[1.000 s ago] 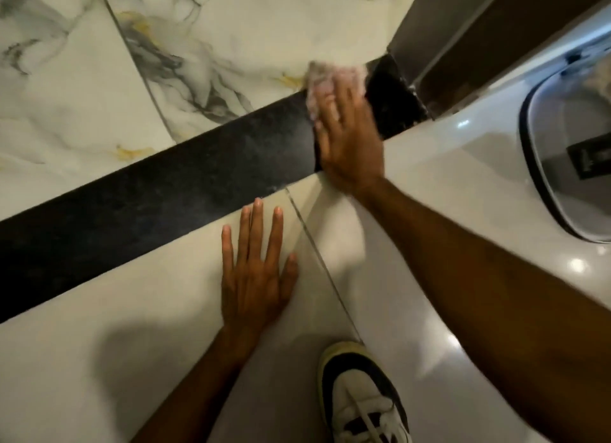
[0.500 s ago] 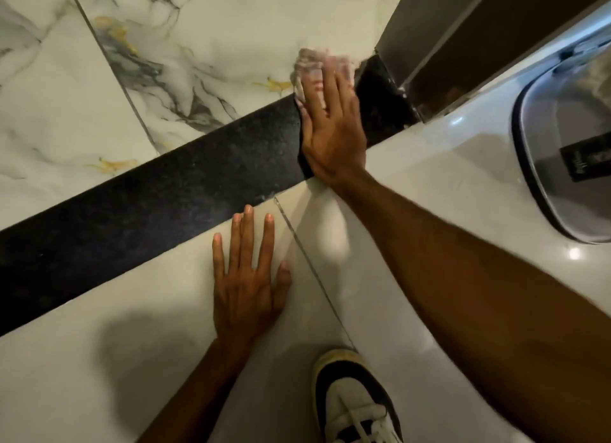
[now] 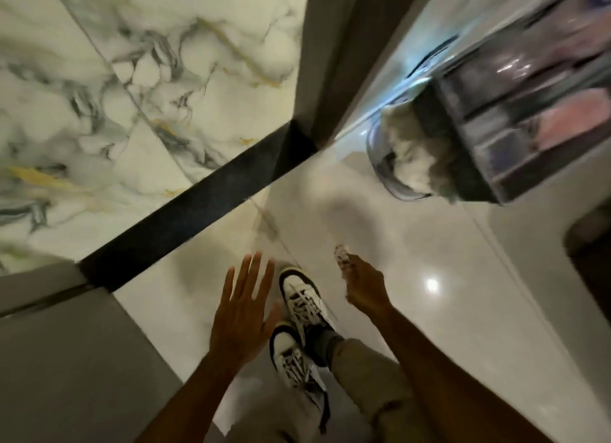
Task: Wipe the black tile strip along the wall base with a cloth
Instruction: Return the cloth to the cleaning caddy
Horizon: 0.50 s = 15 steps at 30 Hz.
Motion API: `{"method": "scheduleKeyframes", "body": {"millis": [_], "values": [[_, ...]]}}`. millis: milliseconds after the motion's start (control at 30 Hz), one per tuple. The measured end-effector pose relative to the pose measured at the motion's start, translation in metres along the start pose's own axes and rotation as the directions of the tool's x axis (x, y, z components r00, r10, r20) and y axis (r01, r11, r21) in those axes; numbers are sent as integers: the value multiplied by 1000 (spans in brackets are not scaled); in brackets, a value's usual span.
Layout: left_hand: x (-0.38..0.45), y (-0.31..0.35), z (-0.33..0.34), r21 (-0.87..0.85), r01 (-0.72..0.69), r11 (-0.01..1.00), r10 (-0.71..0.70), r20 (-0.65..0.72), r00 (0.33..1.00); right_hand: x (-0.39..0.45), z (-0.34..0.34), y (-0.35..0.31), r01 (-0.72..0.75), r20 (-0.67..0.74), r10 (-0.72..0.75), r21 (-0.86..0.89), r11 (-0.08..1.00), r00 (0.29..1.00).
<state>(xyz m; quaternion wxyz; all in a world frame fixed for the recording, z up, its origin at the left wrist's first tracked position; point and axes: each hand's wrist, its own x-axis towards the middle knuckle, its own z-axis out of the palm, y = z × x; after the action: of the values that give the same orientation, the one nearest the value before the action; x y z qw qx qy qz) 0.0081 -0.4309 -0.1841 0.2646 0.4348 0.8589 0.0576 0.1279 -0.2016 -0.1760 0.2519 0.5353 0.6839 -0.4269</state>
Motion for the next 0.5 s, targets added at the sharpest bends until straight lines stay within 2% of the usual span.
{"method": "scheduleKeyframes", "body": {"millis": [133, 267, 367, 500], "values": [[-6, 70, -107, 96, -158, 983, 155, 35, 987, -87, -118, -8, 25, -286, 72, 322, 946, 956], [55, 129, -168, 124, -264, 956, 261, 44, 964, -98, -207, -26, 229, -554, 51, 425, 876, 831], [126, 187, -186, 143, -356, 923, 352, 59, 934, -71, -262, -21, 281, -635, 151, 527, 802, 758], [215, 244, -177, 222, -470, 855, 474, 36, 880, -10, -297, -18, 304, -635, 261, 639, 707, 727]]}}
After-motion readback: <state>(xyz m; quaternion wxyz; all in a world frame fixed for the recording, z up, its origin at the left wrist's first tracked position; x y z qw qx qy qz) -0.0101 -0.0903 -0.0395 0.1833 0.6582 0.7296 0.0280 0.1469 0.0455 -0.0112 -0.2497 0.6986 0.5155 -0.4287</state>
